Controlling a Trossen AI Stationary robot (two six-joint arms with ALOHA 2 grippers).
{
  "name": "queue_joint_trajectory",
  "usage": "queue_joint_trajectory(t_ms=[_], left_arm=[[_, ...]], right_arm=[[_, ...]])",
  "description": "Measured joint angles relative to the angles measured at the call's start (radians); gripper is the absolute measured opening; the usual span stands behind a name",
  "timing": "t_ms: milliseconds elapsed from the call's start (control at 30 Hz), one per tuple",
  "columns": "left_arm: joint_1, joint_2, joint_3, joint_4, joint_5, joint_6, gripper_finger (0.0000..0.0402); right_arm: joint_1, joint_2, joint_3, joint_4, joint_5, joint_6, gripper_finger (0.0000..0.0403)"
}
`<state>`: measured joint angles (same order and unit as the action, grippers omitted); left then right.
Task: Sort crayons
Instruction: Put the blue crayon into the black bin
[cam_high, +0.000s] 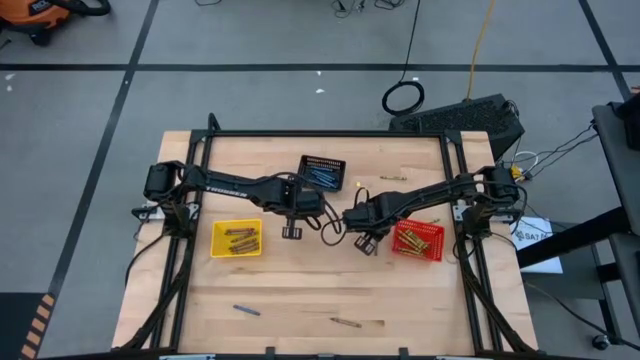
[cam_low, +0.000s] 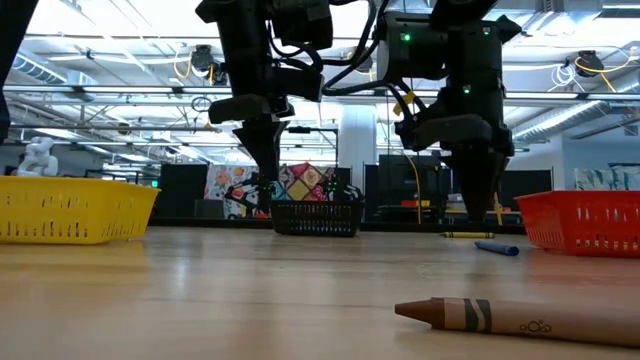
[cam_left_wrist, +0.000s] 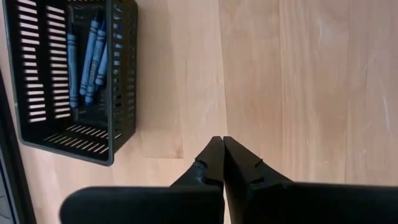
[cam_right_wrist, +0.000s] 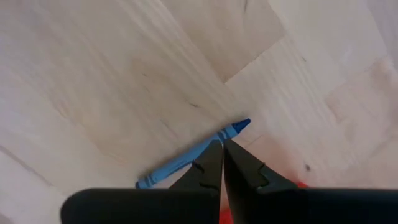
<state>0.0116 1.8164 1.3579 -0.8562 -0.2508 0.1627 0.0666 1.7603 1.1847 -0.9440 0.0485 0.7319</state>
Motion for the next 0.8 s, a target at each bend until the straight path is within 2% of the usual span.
queue_joint_trajectory(t_ms=[367,567,800], left_arm=[[0.000,0.000,0.000,-0.002,0.016,0.000,0.0001],[0.000,-0.013,-0.001,-0.147,0.014,-0.036,0.0001],[0.000,-0.045,0.000,-0.216,0.014,-0.072,0.0001]], right_arm=[[0.003,0.001,0.000,0.000,-0.052,-0.125,0.0000],[0.007,0.027,-0.001,-0.003,-0.052,-0.139,0.0000],[0.007,0.042,-0.001,-0.002,-0.051,-0.146,0.0000]])
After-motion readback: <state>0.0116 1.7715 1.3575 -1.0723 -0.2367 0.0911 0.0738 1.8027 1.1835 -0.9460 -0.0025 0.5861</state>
